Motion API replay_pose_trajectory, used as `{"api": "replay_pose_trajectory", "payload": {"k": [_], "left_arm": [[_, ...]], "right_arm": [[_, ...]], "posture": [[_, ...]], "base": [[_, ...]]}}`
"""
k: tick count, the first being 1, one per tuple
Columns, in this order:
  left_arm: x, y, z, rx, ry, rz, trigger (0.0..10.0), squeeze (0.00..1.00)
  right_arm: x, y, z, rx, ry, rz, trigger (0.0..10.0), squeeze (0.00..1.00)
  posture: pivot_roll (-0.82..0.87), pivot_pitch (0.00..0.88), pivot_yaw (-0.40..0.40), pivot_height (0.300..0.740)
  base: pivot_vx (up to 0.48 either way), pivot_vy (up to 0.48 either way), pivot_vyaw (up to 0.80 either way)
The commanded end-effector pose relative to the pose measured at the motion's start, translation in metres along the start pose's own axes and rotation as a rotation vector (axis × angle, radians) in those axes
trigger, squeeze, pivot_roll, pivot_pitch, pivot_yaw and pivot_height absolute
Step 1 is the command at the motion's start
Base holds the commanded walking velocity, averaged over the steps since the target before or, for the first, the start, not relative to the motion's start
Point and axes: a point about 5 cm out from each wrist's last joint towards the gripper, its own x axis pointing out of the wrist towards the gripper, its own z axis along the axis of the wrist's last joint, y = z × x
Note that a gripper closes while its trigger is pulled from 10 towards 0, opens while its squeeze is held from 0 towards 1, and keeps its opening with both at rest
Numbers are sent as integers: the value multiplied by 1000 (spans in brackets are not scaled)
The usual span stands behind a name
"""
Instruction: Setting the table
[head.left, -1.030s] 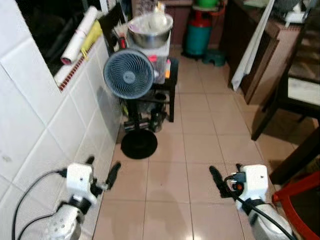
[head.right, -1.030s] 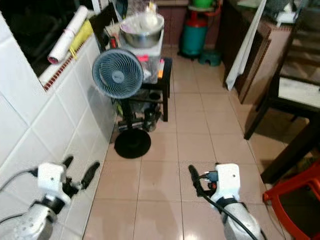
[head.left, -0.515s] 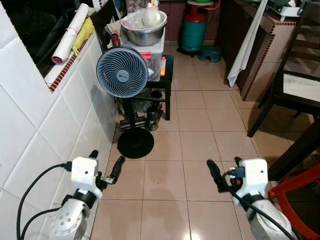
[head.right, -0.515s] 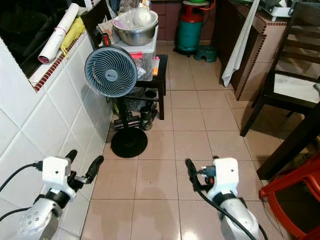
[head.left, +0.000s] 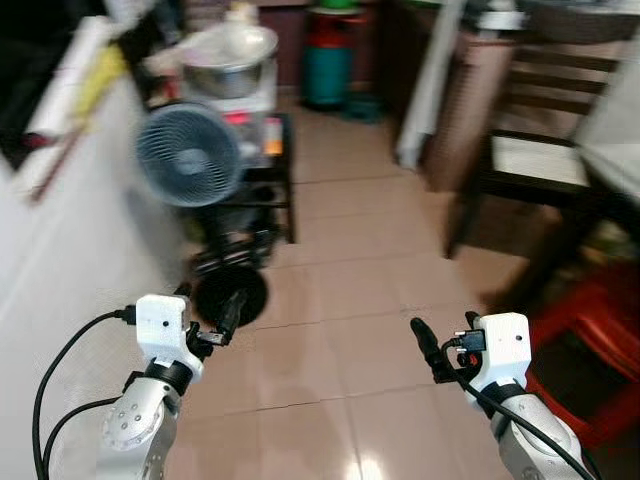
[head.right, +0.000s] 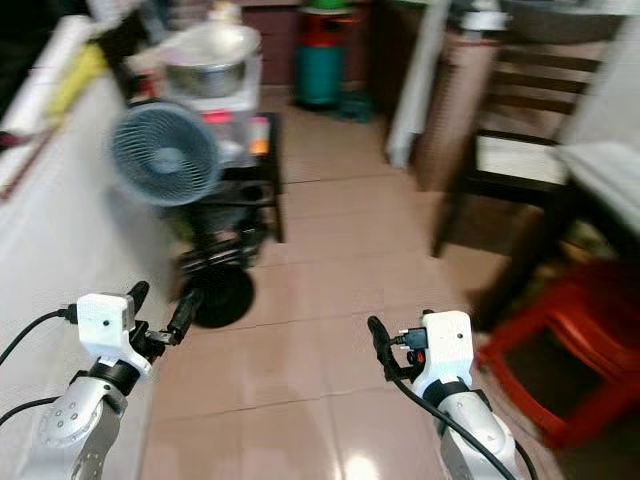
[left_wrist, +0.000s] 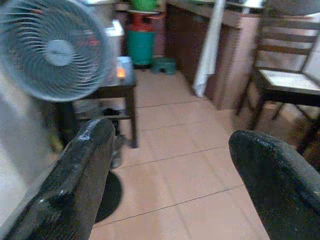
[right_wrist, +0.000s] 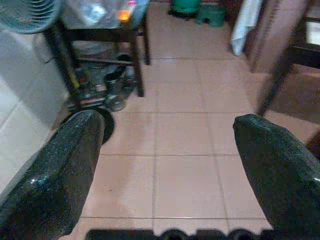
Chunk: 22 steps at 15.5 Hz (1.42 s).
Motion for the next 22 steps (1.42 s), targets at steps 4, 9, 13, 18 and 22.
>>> {"api": "replay_pose_trajectory", "payload": {"k": [4,9,13,18,22], "left_arm": [[6,-6,-1,-39,11,-30,10000,0],[9,-12,-4,-53,18,-36,10000,0],[11,-14,-6,-52,24,-54,10000,0],[11,-13,-8,-46,40,-38,10000,0],[17,-6,-9,23,57,61,10000,0]], "right_arm": [[11,7,9,9,-27,14,10000,0],[15,9,11,2,-30,23,10000,0],[18,12,12,7,-35,27,10000,0],[19,15,12,10,-32,29,10000,0],[19,15,12,20,-34,22,10000,0]], "posture": [[-43,14,30,740],[-48,21,24,740],[-52,27,27,740],[-50,39,26,740],[-49,37,26,740]], "base": [[313,0,-800],[342,0,-800],[339,0,-800],[337,0,-800],[0,0,-309]]}}
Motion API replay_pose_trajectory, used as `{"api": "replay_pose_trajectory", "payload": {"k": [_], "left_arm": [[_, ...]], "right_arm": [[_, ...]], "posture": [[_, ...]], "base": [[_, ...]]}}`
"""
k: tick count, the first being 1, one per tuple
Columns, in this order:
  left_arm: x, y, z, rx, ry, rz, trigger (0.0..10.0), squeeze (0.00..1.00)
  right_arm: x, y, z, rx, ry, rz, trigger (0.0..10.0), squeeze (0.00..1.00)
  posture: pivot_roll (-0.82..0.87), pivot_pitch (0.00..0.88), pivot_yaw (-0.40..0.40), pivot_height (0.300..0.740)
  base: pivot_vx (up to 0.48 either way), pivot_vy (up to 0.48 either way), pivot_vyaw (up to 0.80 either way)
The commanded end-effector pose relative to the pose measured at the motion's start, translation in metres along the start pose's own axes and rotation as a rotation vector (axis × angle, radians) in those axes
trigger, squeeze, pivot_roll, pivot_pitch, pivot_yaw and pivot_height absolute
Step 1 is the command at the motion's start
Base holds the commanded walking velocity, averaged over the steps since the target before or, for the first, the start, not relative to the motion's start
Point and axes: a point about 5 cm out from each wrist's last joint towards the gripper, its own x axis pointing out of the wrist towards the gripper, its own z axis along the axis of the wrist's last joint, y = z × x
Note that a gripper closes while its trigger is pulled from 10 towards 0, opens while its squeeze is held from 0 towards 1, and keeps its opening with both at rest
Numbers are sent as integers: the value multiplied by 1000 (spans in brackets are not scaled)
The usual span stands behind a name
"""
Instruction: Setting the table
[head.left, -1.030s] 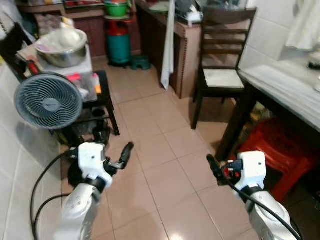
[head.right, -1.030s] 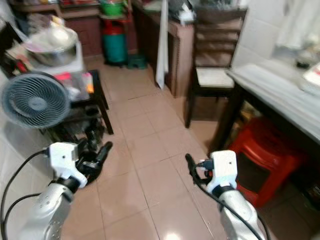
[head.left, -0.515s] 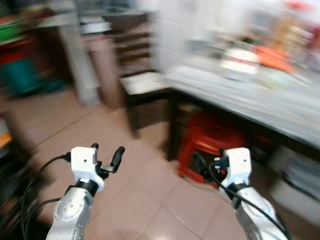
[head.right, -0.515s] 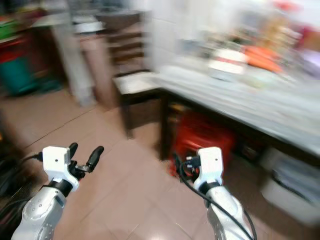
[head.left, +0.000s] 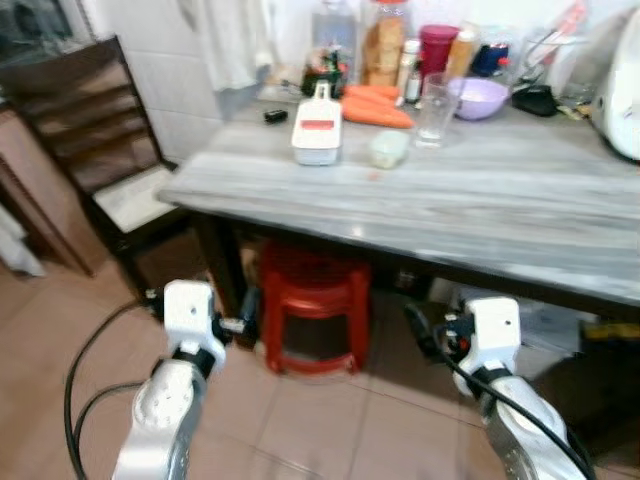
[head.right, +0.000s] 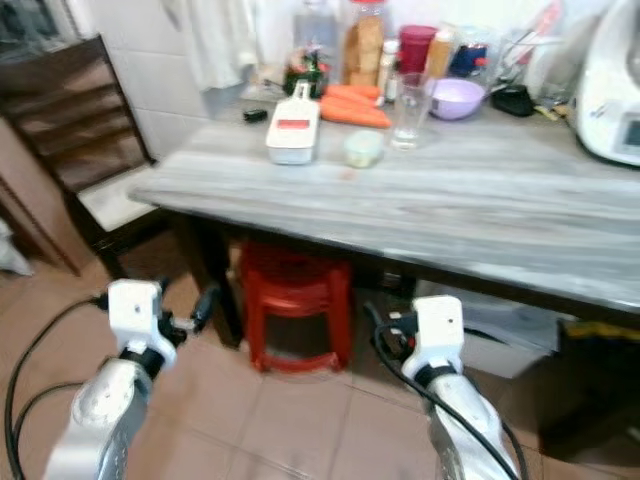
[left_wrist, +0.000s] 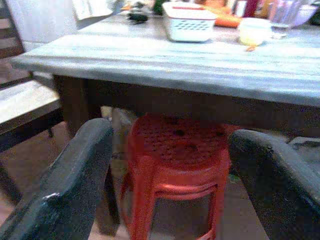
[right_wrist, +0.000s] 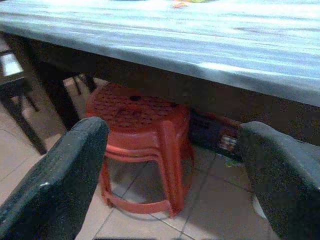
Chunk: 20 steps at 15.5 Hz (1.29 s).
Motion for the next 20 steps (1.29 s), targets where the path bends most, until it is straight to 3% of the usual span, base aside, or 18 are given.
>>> {"api": "replay_pose_trajectory", "payload": {"k": [1,4,7,10,16,20], "left_arm": [[-4,8,-3,14,18,33,10000,0],[-3,7,4,34,-32,44,10000,0],[1,8,22,62,-124,57,10000,0],[2,12,25,81,-171,96,10000,0],[-4,16,9,99,-132,129,10000,0],[-4,14,3,101,-111,126,10000,0]], "right_arm": [[2,6,2,9,-7,18,10000,0],[1,2,7,21,-44,-5,10000,0],[-2,-7,30,-7,-162,-70,10000,0],[-7,-15,42,-33,-216,-144,10000,0],[-9,-14,37,-60,-233,-163,10000,0],[-9,-14,31,-30,-191,-155,10000,0]], "posture": [[-49,37,26,740],[-42,27,23,740],[-40,22,26,740],[-41,18,30,740],[-45,27,37,740],[-50,30,36,740]], "base": [[0,0,0],[0,0,0],[0,0,0],[0,0,0],[0,0,0],[0,0,-147]]}}
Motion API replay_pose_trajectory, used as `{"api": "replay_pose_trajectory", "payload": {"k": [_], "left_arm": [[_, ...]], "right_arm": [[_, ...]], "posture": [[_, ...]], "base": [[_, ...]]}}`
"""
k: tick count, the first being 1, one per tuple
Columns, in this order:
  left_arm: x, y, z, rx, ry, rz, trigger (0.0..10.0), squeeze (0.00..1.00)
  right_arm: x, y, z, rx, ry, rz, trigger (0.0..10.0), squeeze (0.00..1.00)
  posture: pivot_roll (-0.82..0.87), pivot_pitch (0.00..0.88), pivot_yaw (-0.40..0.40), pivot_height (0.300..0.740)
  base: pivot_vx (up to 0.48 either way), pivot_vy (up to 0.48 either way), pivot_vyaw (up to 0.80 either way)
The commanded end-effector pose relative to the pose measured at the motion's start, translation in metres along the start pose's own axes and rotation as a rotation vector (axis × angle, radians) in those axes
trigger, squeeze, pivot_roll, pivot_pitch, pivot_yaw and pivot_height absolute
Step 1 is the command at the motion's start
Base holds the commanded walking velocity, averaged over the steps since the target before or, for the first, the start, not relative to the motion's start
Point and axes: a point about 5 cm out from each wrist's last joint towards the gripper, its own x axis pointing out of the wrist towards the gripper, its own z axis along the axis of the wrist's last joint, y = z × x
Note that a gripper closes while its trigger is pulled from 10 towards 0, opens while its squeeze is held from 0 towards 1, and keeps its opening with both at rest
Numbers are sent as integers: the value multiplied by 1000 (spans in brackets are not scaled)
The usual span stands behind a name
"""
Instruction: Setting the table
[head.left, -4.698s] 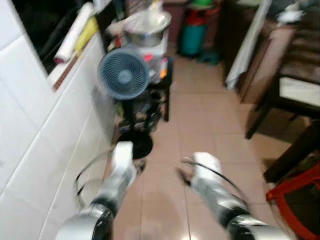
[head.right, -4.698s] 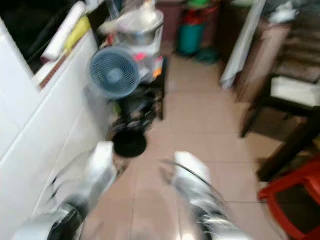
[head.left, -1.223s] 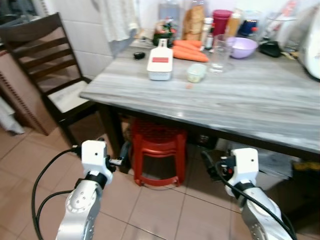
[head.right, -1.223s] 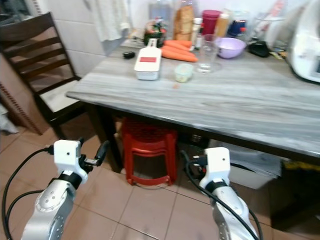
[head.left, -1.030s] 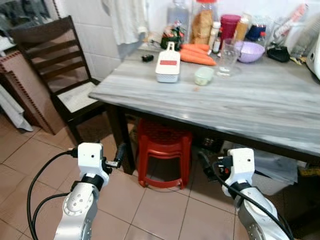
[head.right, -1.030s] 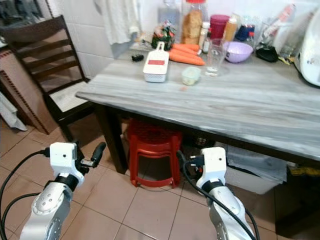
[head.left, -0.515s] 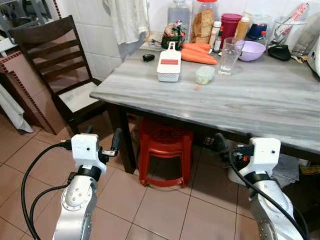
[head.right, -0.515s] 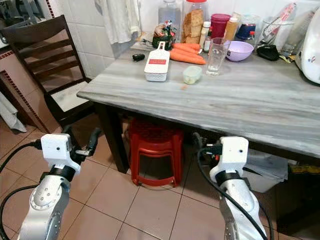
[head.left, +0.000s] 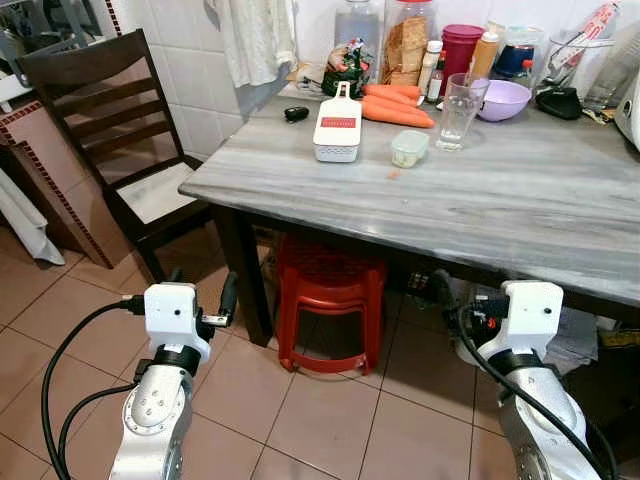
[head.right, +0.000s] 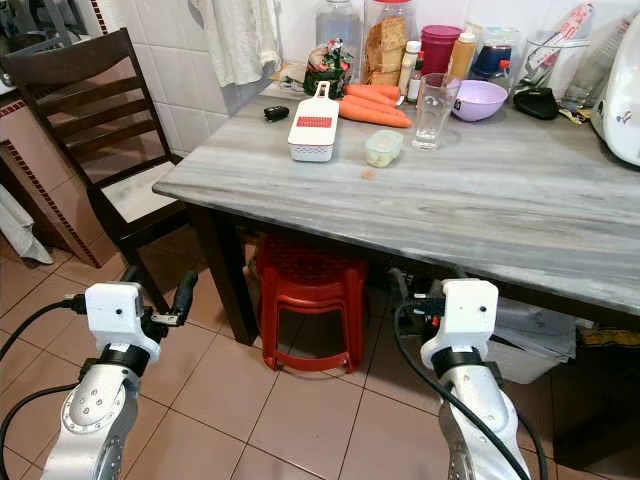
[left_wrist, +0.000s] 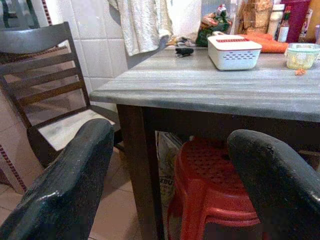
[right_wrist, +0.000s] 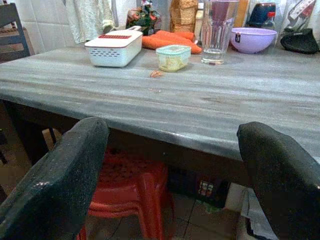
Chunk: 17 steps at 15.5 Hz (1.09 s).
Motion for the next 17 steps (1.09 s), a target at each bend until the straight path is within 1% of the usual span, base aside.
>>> {"api": "replay_pose_trajectory", "payload": {"k": [1,5,7,9,11,12,15,17], "left_arm": [[1,1,-2,8,8,5,10000,0],[3,0,-3,21,14,5,10000,0],[3,0,-4,22,17,6,10000,0],[3,0,-4,24,19,6,10000,0],[3,0,-5,25,22,5,10000,0],[4,0,-5,26,22,4,10000,0],[4,0,-5,28,24,2,10000,0],[4,-1,-5,29,25,-1,10000,0]], "right_arm": [[1,0,-3,7,16,4,10000,0],[1,1,-4,14,23,11,10000,0],[2,1,-5,24,26,10,10000,0],[2,2,-5,15,27,10,10000,0],[2,-1,-9,-6,54,-21,10000,0],[2,-1,-10,1,57,-23,10000,0],[3,-3,-9,-4,46,-30,10000,0],[4,-4,-7,-12,18,-54,10000,0]], "posture": [[-50,30,36,740],[-51,29,34,740],[-50,29,34,740],[-50,29,34,740],[-50,29,34,740],[-50,29,34,740],[-50,29,34,740],[-50,29,34,740]], "base": [[0,0,-587],[0,0,-756],[-247,0,-541],[-251,0,0],[-253,0,0],[-266,0,0],[-271,0,0],[-276,0,0]]}}
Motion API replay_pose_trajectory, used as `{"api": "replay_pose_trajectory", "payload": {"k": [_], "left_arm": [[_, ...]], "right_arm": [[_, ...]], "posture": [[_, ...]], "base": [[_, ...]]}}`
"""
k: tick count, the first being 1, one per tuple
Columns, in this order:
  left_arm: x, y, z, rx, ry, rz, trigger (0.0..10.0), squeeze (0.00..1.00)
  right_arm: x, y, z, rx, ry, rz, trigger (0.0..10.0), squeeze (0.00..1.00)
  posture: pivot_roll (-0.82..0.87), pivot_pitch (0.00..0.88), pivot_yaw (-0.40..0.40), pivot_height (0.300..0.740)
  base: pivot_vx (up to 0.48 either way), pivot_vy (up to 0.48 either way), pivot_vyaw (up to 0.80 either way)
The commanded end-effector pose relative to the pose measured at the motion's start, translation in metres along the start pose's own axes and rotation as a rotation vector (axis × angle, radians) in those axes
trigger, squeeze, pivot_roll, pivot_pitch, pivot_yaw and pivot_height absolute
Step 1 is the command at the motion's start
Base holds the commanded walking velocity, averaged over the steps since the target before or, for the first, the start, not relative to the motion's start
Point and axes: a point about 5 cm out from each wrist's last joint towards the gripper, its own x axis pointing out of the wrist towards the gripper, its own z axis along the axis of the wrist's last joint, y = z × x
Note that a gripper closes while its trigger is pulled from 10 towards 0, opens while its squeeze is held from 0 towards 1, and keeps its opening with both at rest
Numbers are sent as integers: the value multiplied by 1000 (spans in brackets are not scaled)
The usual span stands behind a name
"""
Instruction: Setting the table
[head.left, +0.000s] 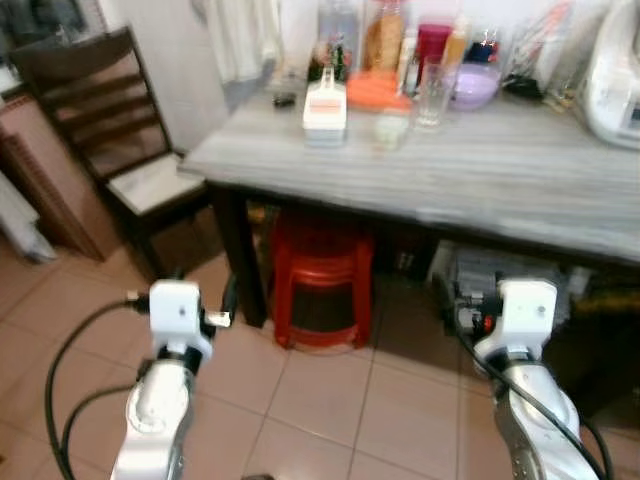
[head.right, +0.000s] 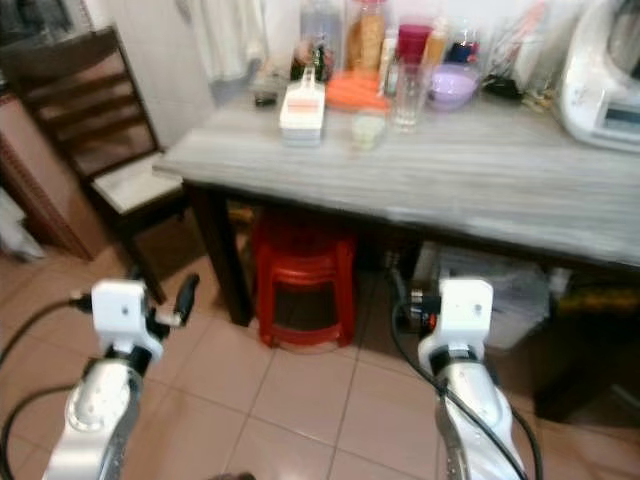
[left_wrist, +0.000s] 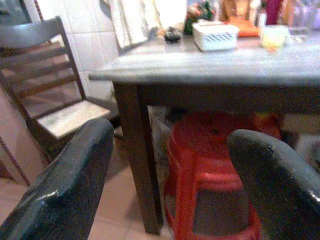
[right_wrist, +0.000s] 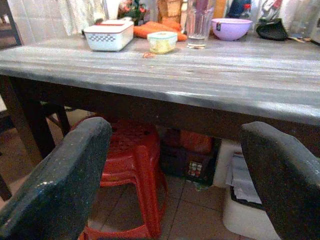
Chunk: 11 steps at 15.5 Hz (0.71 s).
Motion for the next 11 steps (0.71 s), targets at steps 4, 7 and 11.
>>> {"api": "replay_pose_trajectory", "payload": {"k": [4,7,11], "left_arm": [[3,0,3,8,-11,-11,10000,0],[3,-1,6,-29,-19,-78,10000,0],[5,-3,8,-42,-23,-95,10000,0]], "right_arm": [[-2,1,-4,41,34,15,10000,0],[-2,-1,-2,21,13,-2,10000,0],[-2,-1,3,6,-21,9,10000,0]], "posture": [[-53,31,35,740],[-52,31,35,740],[-53,27,36,740]], "base": [[-139,0,0],[0,0,0],[0,0,0]]}}
